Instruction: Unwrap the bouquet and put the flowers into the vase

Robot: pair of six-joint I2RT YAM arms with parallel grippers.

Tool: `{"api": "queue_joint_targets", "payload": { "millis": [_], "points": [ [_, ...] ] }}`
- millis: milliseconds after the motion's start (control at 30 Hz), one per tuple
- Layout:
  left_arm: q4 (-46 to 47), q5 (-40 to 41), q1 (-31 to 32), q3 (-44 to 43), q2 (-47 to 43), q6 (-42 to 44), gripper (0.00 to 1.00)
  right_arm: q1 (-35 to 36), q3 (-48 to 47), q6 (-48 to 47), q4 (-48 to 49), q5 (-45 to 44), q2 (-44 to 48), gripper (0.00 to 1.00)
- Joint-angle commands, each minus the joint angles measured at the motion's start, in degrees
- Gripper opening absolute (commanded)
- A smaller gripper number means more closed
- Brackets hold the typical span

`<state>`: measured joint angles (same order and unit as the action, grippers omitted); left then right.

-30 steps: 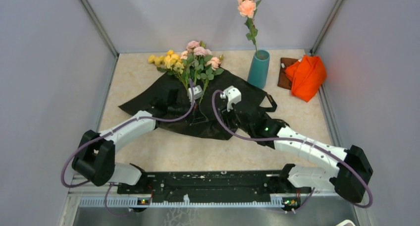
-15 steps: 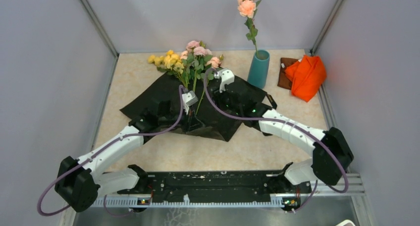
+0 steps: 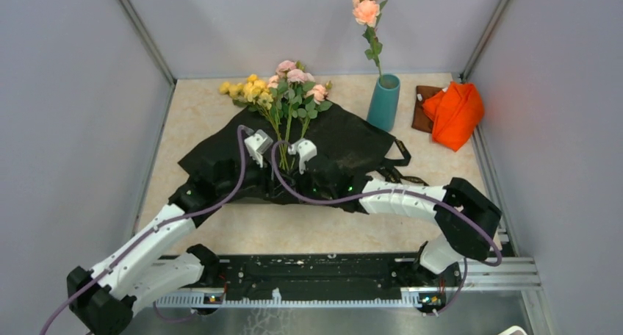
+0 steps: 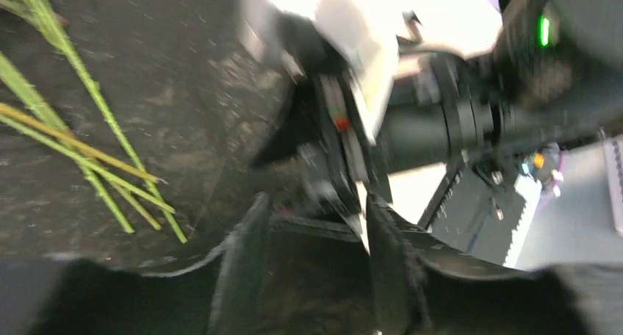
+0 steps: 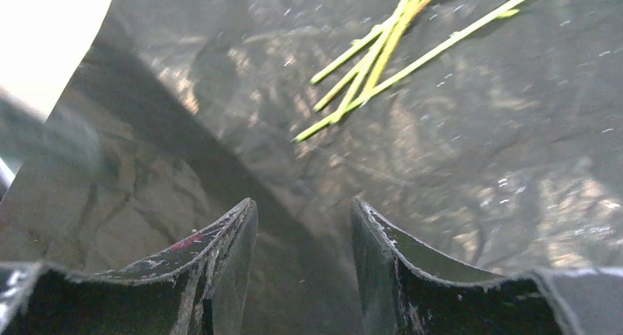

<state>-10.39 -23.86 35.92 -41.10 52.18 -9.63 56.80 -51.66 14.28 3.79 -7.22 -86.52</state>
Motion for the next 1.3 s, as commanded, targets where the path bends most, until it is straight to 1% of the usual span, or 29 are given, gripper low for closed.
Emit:
{"api": "queue_joint_targets", "payload": {
  "millis": [0, 33, 100, 200, 300, 333, 433, 567, 700, 733, 800, 833, 867, 900, 933, 1033, 1067, 1100, 1133, 1167, 1233, 1267],
  "points": [
    [1.55, 13.78, 0.19, -0.43, -5.42, -5.88, 0.65, 5.19, 3.87, 4.70, 5.44, -1.87, 3.10, 0.50],
    [2.47, 16.71, 0.14, 0.24, -6.27, -6.94, 0.71, 6.29, 4.95, 5.52, 5.92, -2.26, 3.36, 0.50],
    [3.54, 23.65, 0.13, 1.34, -7.34, -9.18, 0.77, 9.04, 7.22, 7.19, 6.73, -4.02, 3.87, 0.50],
    [3.40, 34.09, 0.12, 3.14, -6.71, -14.33, 0.81, 12.65, 10.95, 9.43, 8.67, -5.89, 4.32, 0.51],
    [-0.42, 43.66, 0.19, 3.17, -4.41, -21.38, 0.82, 15.27, 13.67, 10.88, 9.21, -8.59, 4.43, 0.52],
    [-1.59, 45.14, 0.12, 2.97, -3.42, -23.03, 0.82, 15.68, 14.17, 11.05, 9.22, -9.42, 4.56, 0.52],
    [-3.69, 46.75, 0.20, 1.89, 0.33, -26.16, 0.83, 15.72, 14.22, 11.00, 8.77, -11.02, 5.39, 0.52],
    [-3.26, 46.12, 0.18, 1.44, 3.10, -26.75, 0.82, 15.71, 11.25, 8.95, 6.19, -12.95, 6.36, 0.52],
    [-3.96, 51.29, 0.18, 2.39, 2.87, -28.49, 0.80, 15.74, 8.69, 6.97, 3.59, -17.65, 8.39, 0.53],
    [-4.29, 52.44, 0.12, 2.77, 2.39, -29.45, 0.79, 15.72, 8.11, 6.07, 3.11, -18.97, 8.95, 0.57],
    [-4.50, 54.22, 0.15, 4.16, 1.33, -32.25, 0.77, 15.15, 5.89, 3.89, 1.70, -21.26, 9.59, 0.76],
    [-4.69, 54.70, 0.17, 5.04, 0.72, -33.84, 0.77, 14.46, 4.41, 3.09, 0.61, -21.97, 9.49, 0.80],
    [-4.73, 55.00, 0.14, 5.89, 0.11, -35.48, 0.80, 13.60, 2.60, 2.37, -0.31, -22.30, 9.28, 0.81],
    [-4.42, 54.61, 0.12, 6.81, -0.49, -36.23, 0.96, 12.78, 1.06, 1.48, -0.74, -22.68, 9.00, 0.81],
    [-2.75, 53.89, 0.17, 8.05, -1.15, -35.44, 0.99, 11.84, -0.37, 0.31, -0.50, -22.88, 8.59, 0.81],
    [2.20, 53.18, 0.14, 11.94, -2.43, -34.34, 0.99, 7.59, -5.59, -1.76, -0.60, -19.64, 5.61, 0.77],
    [3.34, 53.69, 0.18, 13.47, -2.56, -34.89, 0.97, 5.83, -7.98, -1.80, -1.59, -17.90, 3.81, 0.75],
    [3.62, 54.57, 0.15, 14.07, -2.50, -36.07, 0.93, 4.19, -11.11, -1.85, -3.12, -16.82, 1.55, 0.71],
    [3.37, 55.21, 0.20, 14.33, -2.08, -36.91, 0.89, 2.66, -14.26, -2.21, -5.23, -16.11, -1.05, 0.65],
    [3.10, 55.52, 0.18, 14.38, -1.48, -37.43, 0.87, 1.80, -18.34, -2.70, -6.55, -15.92, -3.67, 0.58],
    [2.95, 55.32, 0.17, 14.23, 0.14, -37.89, 0.87, 0.68, -23.97, -4.29, -7.56, -15.95, -9.13, 0.41],
    [3.11, 54.83, 0.11, 14.09, 1.14, -37.92, 0.87, 0.27, -26.51, -5.02, -7.91, -15.89, -12.06, 0.34]
  ]
}}
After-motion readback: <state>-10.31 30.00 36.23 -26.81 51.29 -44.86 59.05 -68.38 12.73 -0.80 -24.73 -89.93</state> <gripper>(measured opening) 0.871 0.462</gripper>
